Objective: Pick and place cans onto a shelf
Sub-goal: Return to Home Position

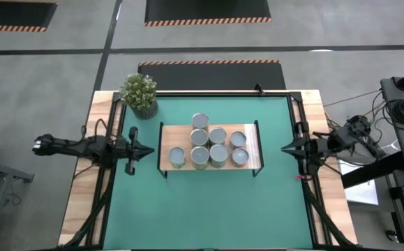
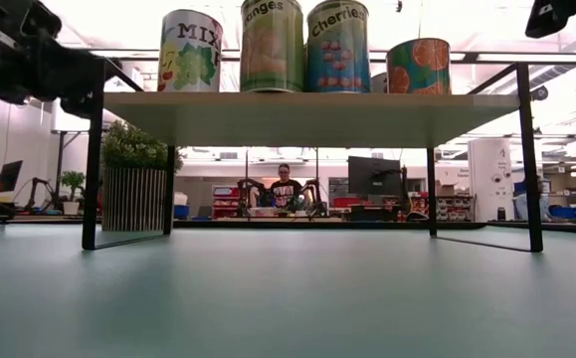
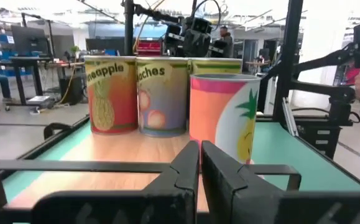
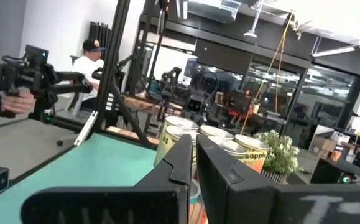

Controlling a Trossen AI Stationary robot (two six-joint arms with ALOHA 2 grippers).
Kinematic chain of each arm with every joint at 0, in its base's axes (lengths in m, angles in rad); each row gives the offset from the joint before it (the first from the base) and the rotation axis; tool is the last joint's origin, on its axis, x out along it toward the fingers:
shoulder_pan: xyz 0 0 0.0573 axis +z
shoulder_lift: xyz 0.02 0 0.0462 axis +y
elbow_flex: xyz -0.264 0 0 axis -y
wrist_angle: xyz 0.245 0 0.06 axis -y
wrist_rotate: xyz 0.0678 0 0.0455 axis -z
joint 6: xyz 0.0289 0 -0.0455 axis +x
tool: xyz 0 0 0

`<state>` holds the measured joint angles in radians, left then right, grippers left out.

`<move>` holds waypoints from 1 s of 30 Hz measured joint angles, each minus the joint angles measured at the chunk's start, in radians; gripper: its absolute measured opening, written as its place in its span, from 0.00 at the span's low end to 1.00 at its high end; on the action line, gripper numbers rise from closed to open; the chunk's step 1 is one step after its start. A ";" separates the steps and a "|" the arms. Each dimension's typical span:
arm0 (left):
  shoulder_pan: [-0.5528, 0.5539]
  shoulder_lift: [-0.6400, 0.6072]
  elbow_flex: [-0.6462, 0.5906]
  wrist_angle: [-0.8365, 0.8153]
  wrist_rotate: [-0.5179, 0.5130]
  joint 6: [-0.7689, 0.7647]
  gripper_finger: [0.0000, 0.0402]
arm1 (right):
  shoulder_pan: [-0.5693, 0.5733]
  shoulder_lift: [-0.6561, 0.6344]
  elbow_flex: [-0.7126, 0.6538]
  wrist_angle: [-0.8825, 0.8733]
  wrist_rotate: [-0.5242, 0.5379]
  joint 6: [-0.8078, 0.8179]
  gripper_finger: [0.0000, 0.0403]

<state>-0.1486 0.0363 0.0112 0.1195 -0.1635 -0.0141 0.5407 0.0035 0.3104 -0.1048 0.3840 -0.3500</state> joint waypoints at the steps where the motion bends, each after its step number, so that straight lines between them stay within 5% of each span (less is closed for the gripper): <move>1: 0.000 0.000 -0.001 -0.004 0.000 -0.003 0.00 | 0.000 0.000 -0.007 0.006 0.000 -0.002 0.03; 15: 0.000 -0.004 -0.001 0.000 0.025 0.009 0.00 | 0.000 -0.004 -0.154 0.012 0.015 0.058 0.03; 30: 0.000 0.001 0.002 -0.006 0.007 0.005 0.00 | 0.000 -0.002 -0.286 0.152 0.230 0.095 0.03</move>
<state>-0.1486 0.0376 0.0128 0.1136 -0.1562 -0.0095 0.5404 0.0013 0.0246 0.0467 0.6141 -0.2551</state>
